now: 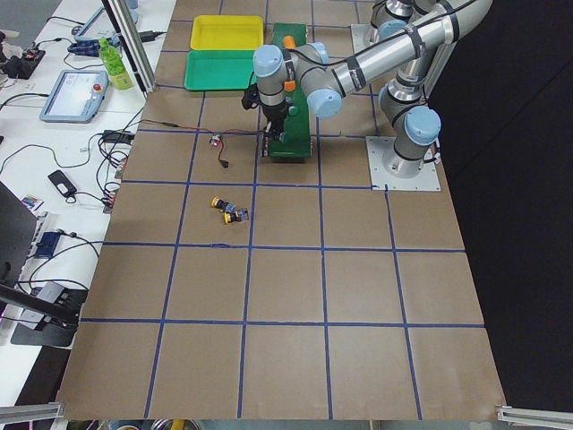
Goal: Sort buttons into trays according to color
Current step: 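Place the second green-capped button on the belt with the left gripper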
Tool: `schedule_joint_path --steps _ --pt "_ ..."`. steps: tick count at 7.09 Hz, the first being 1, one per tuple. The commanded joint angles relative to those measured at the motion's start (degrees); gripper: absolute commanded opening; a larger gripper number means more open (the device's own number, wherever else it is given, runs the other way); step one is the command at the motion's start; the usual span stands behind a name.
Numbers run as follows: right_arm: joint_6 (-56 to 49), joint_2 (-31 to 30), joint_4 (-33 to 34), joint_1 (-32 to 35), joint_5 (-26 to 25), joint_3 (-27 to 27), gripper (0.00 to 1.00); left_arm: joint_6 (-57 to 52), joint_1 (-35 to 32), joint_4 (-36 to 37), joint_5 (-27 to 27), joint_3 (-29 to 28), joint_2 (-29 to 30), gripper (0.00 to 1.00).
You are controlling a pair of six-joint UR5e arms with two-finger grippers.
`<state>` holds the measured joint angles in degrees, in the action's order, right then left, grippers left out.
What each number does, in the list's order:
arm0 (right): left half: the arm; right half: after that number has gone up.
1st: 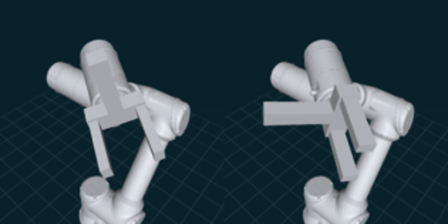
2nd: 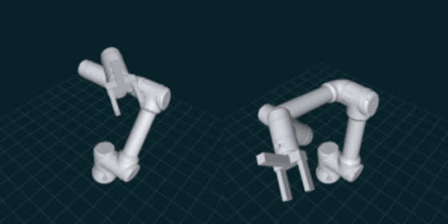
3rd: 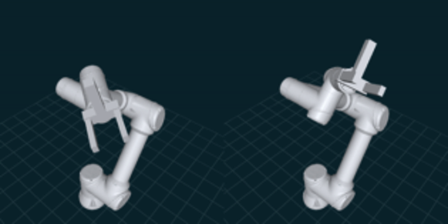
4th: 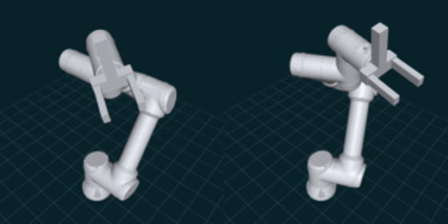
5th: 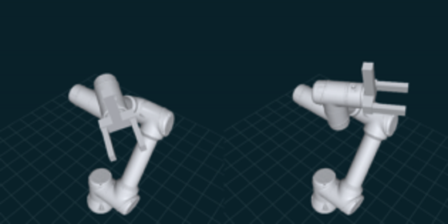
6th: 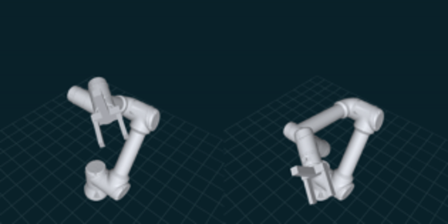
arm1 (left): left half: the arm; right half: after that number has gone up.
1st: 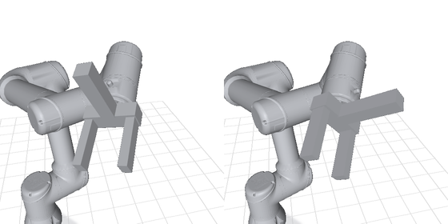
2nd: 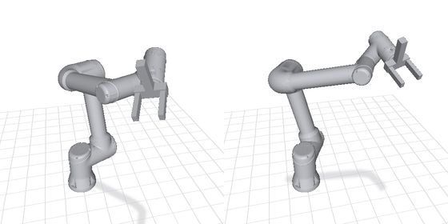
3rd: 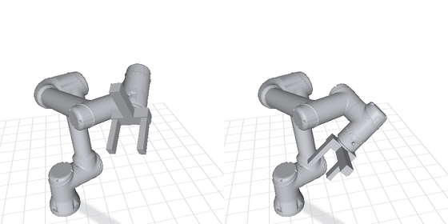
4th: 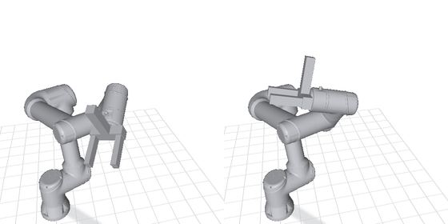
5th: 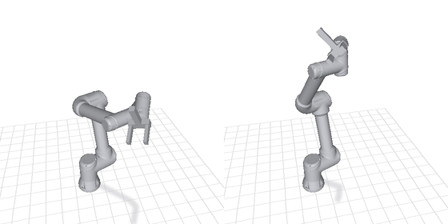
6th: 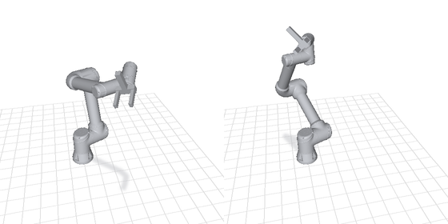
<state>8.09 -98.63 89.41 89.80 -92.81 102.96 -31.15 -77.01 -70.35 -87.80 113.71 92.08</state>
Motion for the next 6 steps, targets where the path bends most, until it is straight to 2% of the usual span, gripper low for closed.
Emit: schedule_joint_path --steps 1,2,3,4,5,6 --pt "0.0 -0.1 0.1 -0.1 0.0 0.6 1.00 19.1 -6.8 0.4 0.0 2.4 1.0 0.00" --pt "0.0 -0.1 0.1 -0.1 0.0 0.7 1.00 19.8 -7.3 2.1 0.1 4.0 1.3 0.01" --pt "0.0 -0.1 0.1 -0.1 0.0 0.7 1.00 18.9 -7.2 4.3 0.3 5.2 1.5 0.99" --pt "0.0 -0.1 0.1 -0.1 0.0 0.7 1.00 17.4 -6.7 7.0 -0.1 4.7 1.3 1.00" --pt "0.0 -0.1 0.1 -0.1 0.0 0.7 1.00 12.4 -4.9 6.8 -0.4 2.0 1.3 1.00" --pt "0.1 -0.1 0.1 0.0 0.0 0.7 1.00 11.8 -1.7 4.4 -0.1 -2.8 1.9 1.00"
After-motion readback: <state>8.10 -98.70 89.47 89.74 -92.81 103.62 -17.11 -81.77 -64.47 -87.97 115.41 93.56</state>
